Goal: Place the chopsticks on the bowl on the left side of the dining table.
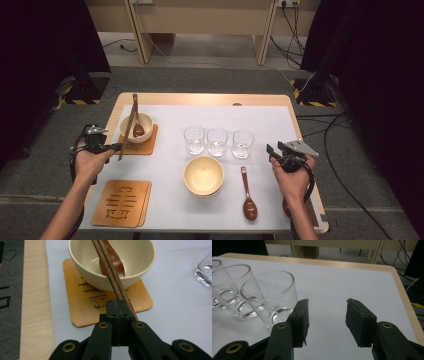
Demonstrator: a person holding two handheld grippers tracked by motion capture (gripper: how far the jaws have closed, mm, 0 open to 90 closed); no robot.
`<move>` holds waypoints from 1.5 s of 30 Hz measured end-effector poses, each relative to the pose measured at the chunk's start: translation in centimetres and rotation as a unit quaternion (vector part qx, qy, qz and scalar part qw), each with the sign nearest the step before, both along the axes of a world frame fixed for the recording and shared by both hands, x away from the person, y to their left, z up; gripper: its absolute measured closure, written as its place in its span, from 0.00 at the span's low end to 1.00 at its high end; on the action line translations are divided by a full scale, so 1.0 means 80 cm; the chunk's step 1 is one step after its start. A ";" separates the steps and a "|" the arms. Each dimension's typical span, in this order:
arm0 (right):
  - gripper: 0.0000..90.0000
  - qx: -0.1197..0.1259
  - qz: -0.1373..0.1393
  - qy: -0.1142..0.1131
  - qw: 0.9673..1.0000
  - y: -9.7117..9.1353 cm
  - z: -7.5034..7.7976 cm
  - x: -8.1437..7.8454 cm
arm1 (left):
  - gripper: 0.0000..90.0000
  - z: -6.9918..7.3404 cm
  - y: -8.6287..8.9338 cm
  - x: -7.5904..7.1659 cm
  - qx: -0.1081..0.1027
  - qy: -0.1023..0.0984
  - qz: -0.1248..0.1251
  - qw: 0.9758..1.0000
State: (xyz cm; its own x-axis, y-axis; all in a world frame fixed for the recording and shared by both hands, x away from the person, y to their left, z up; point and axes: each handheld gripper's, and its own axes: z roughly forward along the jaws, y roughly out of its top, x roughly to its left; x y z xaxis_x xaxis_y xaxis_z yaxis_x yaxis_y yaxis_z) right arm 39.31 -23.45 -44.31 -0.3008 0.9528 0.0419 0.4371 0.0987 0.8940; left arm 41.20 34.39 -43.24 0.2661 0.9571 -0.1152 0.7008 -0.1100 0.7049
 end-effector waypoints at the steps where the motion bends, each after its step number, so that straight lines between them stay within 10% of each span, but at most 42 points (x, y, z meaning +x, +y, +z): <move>1: 0.59 0.001 0.000 -0.001 1.000 0.000 0.000 0.000 | 0.99 -0.001 -0.002 0.000 0.000 0.000 -0.002 1.000; 45: 0.60 0.001 -0.001 0.000 1.000 -0.003 0.001 -0.001 | 0.99 -0.011 -0.105 0.049 -0.009 0.008 -0.049 0.999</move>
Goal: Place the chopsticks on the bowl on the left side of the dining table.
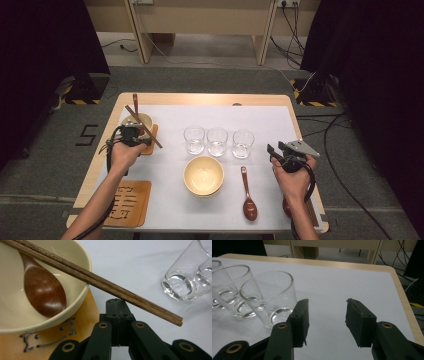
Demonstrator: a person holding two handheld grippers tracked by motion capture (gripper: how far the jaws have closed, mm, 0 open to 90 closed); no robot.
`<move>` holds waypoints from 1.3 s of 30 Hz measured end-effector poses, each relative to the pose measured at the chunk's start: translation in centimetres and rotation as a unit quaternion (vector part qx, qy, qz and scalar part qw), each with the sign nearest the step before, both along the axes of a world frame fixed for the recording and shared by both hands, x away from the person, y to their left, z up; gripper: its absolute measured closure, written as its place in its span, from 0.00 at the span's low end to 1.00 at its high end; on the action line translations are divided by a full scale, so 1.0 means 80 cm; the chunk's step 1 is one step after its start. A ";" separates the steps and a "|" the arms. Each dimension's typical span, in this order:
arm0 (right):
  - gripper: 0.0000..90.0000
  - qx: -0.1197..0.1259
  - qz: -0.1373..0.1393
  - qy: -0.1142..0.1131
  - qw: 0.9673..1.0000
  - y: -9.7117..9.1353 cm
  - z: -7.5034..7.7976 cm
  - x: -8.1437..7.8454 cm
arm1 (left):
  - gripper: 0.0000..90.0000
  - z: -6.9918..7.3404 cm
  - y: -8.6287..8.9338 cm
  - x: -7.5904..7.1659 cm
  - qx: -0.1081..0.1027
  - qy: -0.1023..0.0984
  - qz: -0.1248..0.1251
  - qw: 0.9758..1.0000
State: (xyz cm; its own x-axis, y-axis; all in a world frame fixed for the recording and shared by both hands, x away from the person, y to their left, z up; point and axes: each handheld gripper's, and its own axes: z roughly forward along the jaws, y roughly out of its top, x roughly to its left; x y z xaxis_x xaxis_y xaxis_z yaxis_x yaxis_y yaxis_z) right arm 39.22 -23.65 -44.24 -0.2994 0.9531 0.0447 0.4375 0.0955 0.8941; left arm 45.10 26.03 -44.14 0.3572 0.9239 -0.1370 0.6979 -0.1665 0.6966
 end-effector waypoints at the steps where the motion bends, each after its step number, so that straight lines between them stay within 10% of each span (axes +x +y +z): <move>1: 0.60 0.000 0.000 0.000 1.000 0.000 0.000 0.000 | 0.99 -0.001 -0.002 0.001 -0.001 -0.001 0.001 1.000; 13: 0.60 0.001 -0.001 0.001 1.000 -0.002 0.000 0.000 | 0.99 -0.003 -0.014 0.012 -0.009 -0.004 -0.007 1.000; 24: 0.60 0.002 -0.004 0.003 1.000 -0.003 -0.001 0.001 | 0.99 0.029 0.023 -0.008 -0.029 -0.040 0.012 0.999; 39: 0.60 0.004 0.001 0.001 1.000 0.000 -0.002 0.001 | 0.99 0.058 0.037 0.080 0.052 -0.074 0.046 0.995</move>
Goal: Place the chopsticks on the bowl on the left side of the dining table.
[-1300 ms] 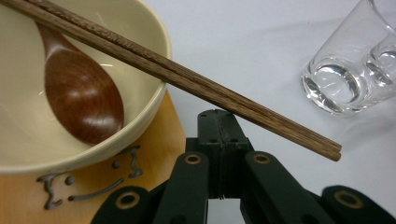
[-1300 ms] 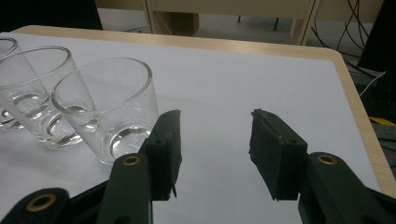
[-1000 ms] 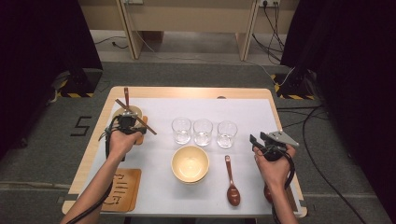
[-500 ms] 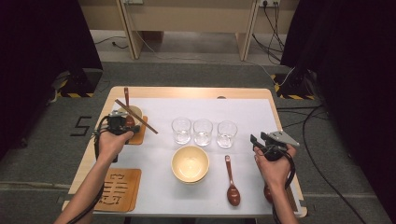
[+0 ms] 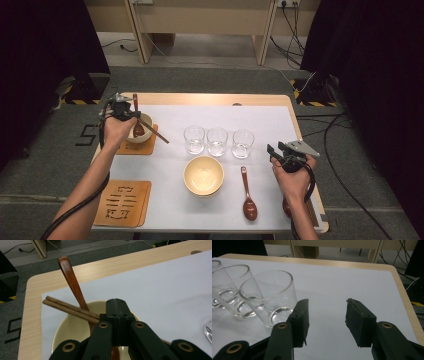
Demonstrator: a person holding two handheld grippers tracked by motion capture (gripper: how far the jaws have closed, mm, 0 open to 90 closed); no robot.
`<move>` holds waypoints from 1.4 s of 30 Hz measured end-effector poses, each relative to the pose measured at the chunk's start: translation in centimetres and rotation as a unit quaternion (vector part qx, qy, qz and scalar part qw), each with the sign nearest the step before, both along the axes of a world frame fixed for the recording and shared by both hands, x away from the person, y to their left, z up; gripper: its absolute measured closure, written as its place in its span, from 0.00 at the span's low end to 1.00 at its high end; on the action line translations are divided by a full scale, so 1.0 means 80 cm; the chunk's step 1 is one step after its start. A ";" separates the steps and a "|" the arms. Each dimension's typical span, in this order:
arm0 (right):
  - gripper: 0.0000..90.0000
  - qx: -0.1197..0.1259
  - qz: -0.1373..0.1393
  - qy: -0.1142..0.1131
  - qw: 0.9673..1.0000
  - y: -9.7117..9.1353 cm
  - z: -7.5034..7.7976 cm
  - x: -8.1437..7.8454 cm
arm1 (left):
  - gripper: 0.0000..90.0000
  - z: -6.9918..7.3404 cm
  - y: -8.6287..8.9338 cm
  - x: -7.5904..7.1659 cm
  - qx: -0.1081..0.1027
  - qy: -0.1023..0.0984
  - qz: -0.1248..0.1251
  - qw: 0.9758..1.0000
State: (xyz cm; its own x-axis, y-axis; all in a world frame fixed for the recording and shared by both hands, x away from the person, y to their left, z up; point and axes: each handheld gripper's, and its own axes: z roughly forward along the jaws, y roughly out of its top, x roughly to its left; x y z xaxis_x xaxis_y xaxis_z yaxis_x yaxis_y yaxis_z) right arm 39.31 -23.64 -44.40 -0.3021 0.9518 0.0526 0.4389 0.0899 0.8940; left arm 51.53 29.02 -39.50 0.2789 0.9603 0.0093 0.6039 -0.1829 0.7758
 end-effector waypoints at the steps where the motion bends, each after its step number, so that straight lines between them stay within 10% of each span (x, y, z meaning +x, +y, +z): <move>1: 0.60 0.000 0.000 -0.001 1.000 0.000 0.000 0.000 | 0.99 0.000 -0.001 0.004 0.003 0.000 0.000 1.000; 11: 0.60 0.001 0.002 -0.002 1.000 -0.002 0.001 0.000 | 0.99 -0.019 -0.004 0.033 0.019 0.024 0.011 0.999; 42: 0.60 -0.002 0.003 0.002 1.000 0.000 -0.001 0.001 | 0.99 -0.031 0.008 0.034 0.040 0.049 0.031 0.998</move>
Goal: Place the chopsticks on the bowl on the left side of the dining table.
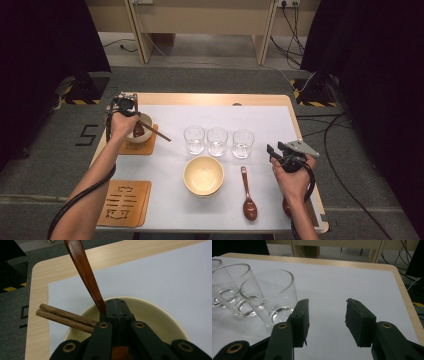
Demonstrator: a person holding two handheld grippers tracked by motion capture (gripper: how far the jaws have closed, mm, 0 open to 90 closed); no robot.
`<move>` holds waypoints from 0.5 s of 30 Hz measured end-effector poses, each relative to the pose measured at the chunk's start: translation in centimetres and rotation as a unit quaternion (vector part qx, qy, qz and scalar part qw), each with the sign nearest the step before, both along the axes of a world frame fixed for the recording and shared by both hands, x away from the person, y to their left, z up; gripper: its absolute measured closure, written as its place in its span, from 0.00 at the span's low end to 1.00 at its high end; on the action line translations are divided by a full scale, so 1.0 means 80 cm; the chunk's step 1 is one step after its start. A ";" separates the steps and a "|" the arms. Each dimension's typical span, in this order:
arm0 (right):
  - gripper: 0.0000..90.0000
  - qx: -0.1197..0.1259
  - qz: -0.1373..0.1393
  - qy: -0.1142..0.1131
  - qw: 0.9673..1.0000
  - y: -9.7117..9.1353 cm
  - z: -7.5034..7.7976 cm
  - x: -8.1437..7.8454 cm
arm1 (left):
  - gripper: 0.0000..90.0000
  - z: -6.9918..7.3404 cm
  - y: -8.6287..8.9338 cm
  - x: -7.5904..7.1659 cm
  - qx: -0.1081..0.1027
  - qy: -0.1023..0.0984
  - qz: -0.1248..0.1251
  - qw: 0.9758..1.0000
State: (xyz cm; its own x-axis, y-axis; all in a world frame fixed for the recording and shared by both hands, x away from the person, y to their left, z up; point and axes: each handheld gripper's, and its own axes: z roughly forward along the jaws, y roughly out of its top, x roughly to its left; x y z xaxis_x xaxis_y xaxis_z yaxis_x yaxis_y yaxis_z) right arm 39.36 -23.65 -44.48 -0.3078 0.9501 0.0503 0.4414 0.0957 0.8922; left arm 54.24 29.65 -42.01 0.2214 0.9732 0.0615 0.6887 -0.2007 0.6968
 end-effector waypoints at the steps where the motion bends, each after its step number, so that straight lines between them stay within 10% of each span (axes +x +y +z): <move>1: 0.60 0.000 0.000 0.000 1.000 0.000 0.000 0.000 | 0.99 0.000 0.000 0.000 0.001 0.001 0.002 1.000; 15: 0.60 -0.002 0.001 0.001 1.000 0.001 -0.002 0.001 | 0.99 -0.001 0.003 -0.005 0.002 0.018 0.021 1.000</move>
State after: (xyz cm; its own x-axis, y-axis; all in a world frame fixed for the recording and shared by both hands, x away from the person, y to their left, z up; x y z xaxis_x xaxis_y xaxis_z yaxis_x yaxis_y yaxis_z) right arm 39.41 -23.60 -44.68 -0.3102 0.9495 0.0481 0.4433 0.0997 0.8908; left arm 53.83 29.88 -42.10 0.1830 0.9814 0.0587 0.7216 -0.1747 0.6700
